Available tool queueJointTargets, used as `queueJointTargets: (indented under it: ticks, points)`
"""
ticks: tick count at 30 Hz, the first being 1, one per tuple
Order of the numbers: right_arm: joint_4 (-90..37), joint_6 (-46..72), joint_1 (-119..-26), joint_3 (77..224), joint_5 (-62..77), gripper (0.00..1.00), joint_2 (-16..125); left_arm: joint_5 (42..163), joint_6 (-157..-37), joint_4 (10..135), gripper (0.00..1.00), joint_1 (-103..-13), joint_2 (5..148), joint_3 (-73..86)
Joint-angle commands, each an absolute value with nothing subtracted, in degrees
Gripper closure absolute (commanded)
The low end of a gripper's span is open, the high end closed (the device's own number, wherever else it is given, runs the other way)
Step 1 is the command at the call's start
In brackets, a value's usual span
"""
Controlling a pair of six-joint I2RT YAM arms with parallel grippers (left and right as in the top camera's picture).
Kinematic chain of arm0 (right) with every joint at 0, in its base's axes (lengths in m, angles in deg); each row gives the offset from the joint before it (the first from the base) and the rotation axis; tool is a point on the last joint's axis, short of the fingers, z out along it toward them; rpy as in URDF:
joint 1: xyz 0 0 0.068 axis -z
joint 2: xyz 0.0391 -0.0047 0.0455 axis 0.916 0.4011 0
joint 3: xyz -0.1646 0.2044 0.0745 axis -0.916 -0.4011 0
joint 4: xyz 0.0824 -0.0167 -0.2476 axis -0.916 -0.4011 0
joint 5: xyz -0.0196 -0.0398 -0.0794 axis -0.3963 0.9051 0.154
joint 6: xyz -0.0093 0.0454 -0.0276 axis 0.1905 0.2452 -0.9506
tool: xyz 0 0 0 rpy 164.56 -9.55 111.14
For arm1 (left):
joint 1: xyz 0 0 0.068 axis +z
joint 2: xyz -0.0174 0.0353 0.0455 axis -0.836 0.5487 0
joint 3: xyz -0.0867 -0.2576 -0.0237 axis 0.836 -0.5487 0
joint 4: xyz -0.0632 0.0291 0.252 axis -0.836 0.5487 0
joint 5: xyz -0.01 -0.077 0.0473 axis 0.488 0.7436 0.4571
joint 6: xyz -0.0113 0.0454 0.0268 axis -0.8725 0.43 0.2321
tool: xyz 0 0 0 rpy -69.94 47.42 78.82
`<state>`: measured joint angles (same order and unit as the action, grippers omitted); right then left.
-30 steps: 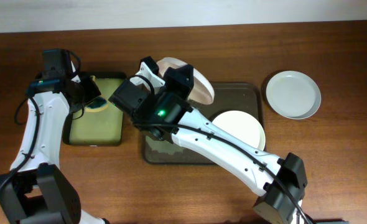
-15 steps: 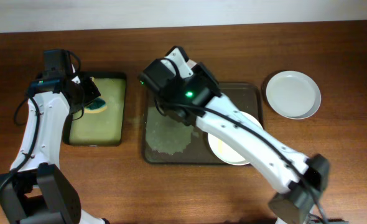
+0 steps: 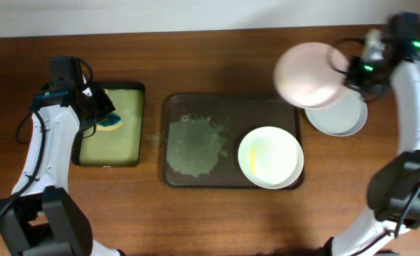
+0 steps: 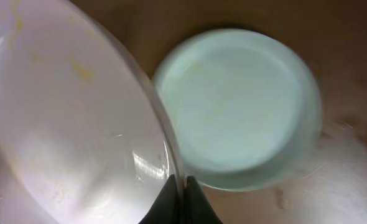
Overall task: Clean dirty plates on tray and stack at the side
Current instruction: 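Lift the pink plate with the right gripper and stack it on the green plate, then grip the white plate rim with the right gripper and drag it left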
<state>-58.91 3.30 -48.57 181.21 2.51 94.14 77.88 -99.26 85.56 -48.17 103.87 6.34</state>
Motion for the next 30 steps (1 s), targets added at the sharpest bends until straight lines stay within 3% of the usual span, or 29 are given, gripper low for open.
queueJointTargets:
  ticks: [1,7,12,18,22,25,27,29,30]
  points:
    - [-57.1,3.3,-40.4,174.4,-2.6,0.96,93.0,77.7,-98.1,85.4,1.0,-47.9,102.7,6.1]
    - [-41.2,3.8,-37.2,159.6,-2.9,0.93,93.0,77.7,-98.1,85.2,1.0,-47.9,102.7,6.1]
    - [-37.7,4.0,-38.3,158.5,-2.8,0.88,93.0,77.7,-98.1,85.2,1.0,-47.9,102.7,6.1]
    - [-38.9,4.0,-38.3,159.9,-4.8,0.84,91.6,77.7,-98.1,85.3,1.0,-47.9,102.7,6.1]
    - [-41.7,3.9,-40.7,160.2,-22.6,0.8,88.9,77.7,-98.1,85.2,1.0,-47.9,102.7,6.1]
    - [-51.4,-2.4,-48.1,160.2,-29.3,0.76,88.7,77.7,-98.1,85.2,1.0,-47.9,102.7,6.1]
    - [-57.5,-4.7,-53.4,160.2,-22.6,0.71,88.4,77.7,-98.1,85.3,1.0,-47.9,102.7,6.1]
    - [-63.3,-5.1,-62.0,159.5,1.3,0.63,88.5,77.7,-98.1,85.3,1.0,-47.9,102.7,6.1]
    - [-64.2,-5.1,-64.5,158.6,6.3,0.55,88.5,77.7,-98.1,85.2,1.0,-47.9,102.7,6.1]
